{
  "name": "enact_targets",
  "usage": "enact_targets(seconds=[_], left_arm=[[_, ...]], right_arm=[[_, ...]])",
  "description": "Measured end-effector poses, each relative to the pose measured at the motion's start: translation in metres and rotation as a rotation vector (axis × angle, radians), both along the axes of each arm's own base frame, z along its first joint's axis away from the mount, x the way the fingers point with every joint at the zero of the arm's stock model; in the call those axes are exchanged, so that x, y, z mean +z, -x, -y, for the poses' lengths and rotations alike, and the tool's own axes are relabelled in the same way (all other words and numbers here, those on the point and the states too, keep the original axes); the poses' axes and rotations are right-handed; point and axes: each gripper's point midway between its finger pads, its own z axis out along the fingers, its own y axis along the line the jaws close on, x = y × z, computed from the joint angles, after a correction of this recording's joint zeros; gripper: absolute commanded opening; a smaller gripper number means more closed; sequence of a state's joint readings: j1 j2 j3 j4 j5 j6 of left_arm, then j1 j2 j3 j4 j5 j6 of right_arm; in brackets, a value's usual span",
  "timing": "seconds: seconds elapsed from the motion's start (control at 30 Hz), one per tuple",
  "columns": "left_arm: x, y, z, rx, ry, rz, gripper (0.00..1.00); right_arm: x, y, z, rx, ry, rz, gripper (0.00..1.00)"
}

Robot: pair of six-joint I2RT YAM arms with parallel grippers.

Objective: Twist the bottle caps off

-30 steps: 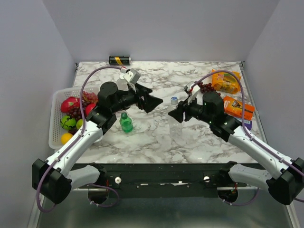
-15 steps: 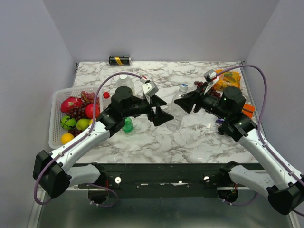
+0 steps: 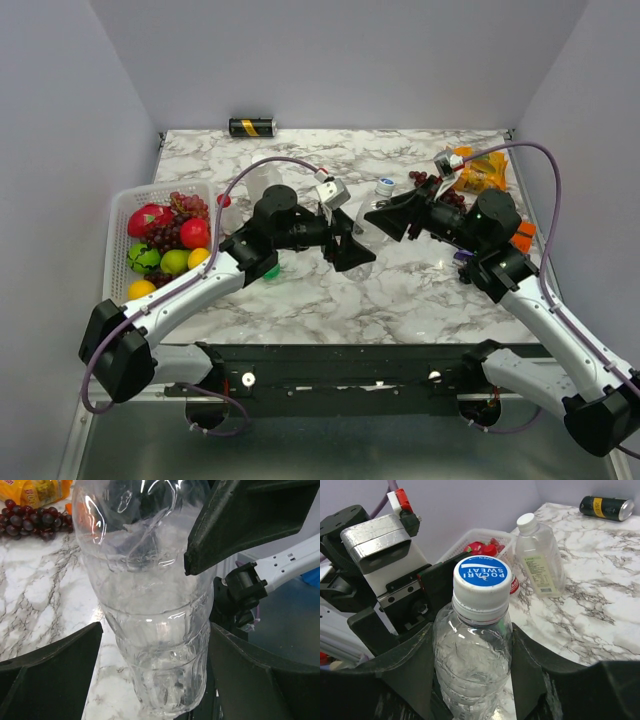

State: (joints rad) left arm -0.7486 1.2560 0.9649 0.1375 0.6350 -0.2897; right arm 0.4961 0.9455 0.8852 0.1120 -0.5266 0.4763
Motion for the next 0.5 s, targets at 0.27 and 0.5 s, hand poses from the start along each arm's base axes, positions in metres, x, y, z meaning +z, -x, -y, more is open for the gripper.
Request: enact_targets(seconds=[0.27, 0.5], left_arm=[[-0.008, 0.004, 0.007, -0.034, 0.001, -0.059, 0.33], [-0.013, 0.001, 0.008, -0.019, -0.012, -0.062, 0.25]], right_arm=[[-0.008, -0.006, -0.001, -0.009, -0.007, -0.01, 0.26], [-0.012, -0.009, 0.001, -0.023, 0.001, -0.018, 0.81]])
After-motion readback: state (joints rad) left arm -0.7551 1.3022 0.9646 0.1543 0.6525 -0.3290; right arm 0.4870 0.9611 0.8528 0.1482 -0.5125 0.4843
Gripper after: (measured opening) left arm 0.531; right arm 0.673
